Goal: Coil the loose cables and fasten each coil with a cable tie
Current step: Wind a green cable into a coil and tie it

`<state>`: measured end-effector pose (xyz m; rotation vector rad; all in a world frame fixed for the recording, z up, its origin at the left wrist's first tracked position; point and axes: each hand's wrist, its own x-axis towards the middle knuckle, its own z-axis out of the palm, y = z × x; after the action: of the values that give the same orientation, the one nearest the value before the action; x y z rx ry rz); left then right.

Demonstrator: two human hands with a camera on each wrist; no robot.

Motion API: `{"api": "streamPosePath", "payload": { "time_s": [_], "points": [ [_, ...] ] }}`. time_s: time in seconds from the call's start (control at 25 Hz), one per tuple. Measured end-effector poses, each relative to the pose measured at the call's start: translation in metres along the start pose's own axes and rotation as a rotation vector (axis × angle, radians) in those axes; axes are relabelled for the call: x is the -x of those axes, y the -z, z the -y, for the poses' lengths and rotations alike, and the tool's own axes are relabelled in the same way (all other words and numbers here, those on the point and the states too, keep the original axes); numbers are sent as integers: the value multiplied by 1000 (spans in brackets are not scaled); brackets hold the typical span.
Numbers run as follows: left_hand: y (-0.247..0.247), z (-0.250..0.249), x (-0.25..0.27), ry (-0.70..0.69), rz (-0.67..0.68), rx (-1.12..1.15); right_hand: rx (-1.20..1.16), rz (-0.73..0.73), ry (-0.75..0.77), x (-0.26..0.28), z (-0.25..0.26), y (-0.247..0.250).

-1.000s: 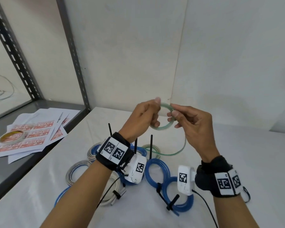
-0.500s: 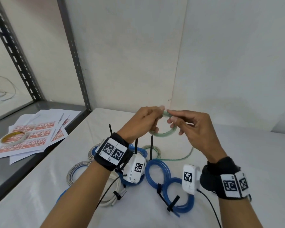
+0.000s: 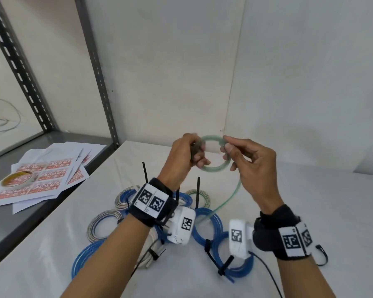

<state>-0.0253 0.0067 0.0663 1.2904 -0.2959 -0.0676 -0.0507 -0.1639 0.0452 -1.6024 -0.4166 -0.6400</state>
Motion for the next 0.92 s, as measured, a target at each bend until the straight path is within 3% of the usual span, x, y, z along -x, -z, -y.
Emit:
{"api": "streamPosePath", "payload": {
  "time_s": [0.08, 0.16, 0.36, 0.52, 0.6, 0.68, 0.76, 0.8, 0.92],
  "points": [
    [9, -3, 1, -18, 139, -354, 107, 147, -10, -2, 1, 7],
    [7, -5, 2, -122, 168, -453, 91, 167, -22, -2, 1, 9],
    [-5, 4, -5, -259, -101, 45, -189, -75, -98, 2, -7, -9],
    [-17, 20, -3, -205, -190, 243, -211, -134, -99, 6, -7, -25],
    [-9, 18, -3, -99, -112, 164, -145, -73, -73, 1, -5, -10],
    [3, 12, -3, -37, 40, -137, -18, 78, -49, -2, -3, 5],
    [9, 7, -2, -93, 187, -491, 86, 188, -31, -2, -1, 10],
    [10, 5, -1, -146, 227, -564, 95, 202, -31, -1, 0, 10],
    [10, 2, -1, -212, 142, -346, -17, 98, -59, -3, -3, 8]
  ]
}}
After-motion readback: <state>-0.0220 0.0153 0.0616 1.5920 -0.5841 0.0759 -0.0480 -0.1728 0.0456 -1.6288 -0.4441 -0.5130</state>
